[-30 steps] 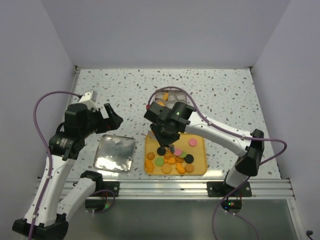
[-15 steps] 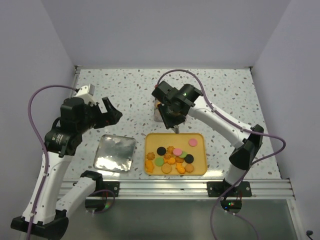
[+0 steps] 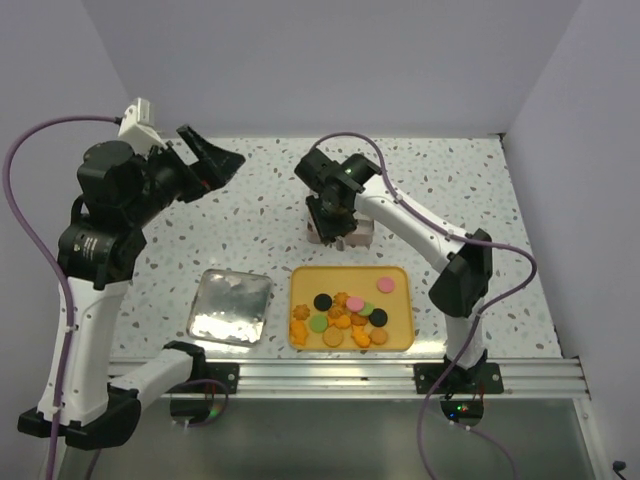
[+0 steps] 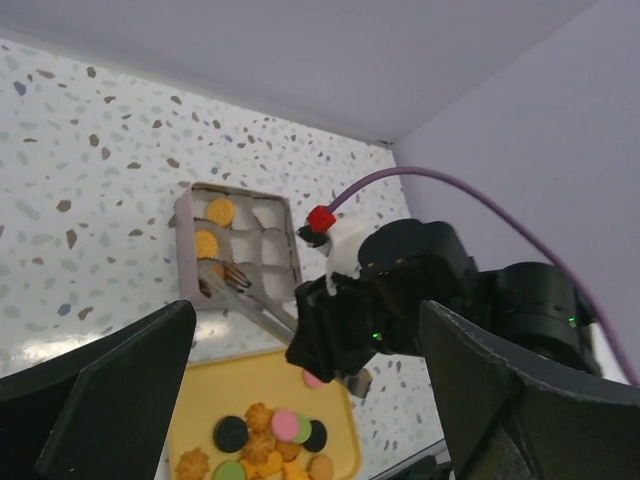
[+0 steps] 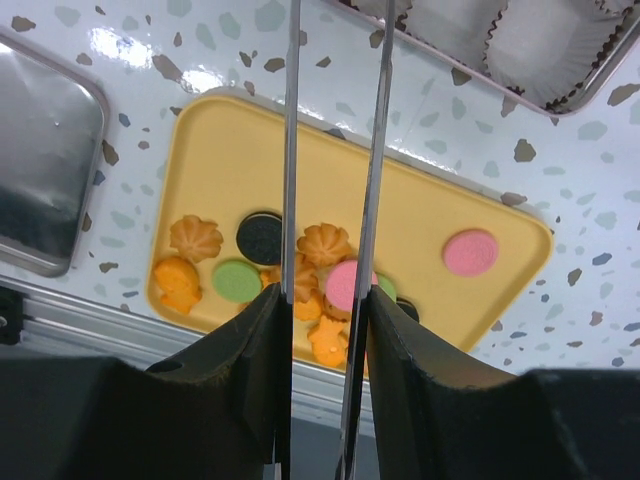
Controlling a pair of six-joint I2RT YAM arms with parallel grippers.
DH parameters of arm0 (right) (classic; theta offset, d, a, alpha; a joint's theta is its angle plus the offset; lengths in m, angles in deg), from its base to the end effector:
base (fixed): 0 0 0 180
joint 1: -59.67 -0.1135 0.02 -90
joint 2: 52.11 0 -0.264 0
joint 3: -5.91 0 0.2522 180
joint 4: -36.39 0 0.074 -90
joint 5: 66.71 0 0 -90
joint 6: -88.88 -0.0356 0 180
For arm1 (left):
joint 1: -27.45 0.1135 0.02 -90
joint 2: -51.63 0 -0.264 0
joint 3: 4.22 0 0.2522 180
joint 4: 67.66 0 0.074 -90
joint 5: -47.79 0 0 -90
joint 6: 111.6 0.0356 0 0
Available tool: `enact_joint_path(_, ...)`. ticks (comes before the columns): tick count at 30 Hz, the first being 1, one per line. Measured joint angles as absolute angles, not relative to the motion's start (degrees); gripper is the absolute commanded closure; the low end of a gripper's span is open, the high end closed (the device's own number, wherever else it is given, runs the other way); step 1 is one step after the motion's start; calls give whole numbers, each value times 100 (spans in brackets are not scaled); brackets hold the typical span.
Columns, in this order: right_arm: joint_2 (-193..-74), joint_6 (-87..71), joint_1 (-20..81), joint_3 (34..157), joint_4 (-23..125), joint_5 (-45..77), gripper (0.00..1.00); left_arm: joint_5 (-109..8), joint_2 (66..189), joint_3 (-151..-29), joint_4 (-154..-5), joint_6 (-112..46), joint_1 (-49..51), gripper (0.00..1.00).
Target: Pack the cookies
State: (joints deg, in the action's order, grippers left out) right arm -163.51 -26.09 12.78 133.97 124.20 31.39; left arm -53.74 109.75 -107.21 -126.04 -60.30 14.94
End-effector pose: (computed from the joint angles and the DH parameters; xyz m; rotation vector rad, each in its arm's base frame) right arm 0.2724 0.2837 0.3282 -0.4984 2.7464 0.1119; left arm 0.1597 -0.0427 0.4902 -0.2791 1.8574 -0.8083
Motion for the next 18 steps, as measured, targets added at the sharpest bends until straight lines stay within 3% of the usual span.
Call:
enact_joint_path(10,-16689,-2456,1470,14025,12540,3122,53,-5846,11465,-11377,-11170,-8063,1494,0)
enact_joint_path(18,-16698,-2365,1558,14047,12610,3124,52,-5949,11806,-11947,-9931,-9263,1494,0)
